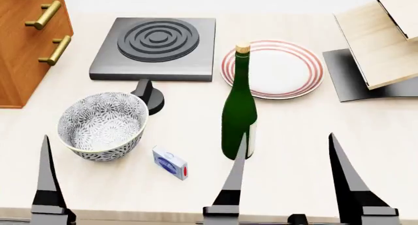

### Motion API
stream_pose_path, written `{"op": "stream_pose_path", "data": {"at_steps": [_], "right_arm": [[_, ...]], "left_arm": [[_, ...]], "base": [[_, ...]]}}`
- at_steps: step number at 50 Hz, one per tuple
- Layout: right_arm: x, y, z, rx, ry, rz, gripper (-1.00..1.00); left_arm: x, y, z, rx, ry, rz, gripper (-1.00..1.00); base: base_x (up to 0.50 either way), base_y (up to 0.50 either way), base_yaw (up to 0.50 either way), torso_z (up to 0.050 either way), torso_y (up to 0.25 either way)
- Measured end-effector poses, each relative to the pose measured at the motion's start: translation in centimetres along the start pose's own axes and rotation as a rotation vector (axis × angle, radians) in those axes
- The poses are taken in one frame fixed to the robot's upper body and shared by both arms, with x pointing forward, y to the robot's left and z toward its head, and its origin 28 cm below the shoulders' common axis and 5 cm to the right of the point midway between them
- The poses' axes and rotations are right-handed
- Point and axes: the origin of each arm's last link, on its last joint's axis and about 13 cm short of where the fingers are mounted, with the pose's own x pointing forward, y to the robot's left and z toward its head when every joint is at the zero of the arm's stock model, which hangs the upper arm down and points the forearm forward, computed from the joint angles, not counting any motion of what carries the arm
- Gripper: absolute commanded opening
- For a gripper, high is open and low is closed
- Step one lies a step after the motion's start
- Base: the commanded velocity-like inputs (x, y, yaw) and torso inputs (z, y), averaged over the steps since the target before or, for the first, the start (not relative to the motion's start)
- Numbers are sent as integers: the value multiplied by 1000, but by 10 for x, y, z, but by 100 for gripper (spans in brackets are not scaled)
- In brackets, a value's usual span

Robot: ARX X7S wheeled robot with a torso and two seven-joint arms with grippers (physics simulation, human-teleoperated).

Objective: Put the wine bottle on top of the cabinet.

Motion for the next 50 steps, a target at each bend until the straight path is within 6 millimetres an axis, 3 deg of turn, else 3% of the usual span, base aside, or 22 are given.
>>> {"op": "stream_pose_path", "data": {"at_steps": [24,50], "right_arm": [[-1,1,15,3,-22,0,100],[-2,1,15,27,-19,6,100]], "left_arm": [[-4,4,24,3,-70,9,100],[-5,4,29,-8,-83,2,100]], "base": [[7,0,0,0,0],[492,0,0,0,0]]}}
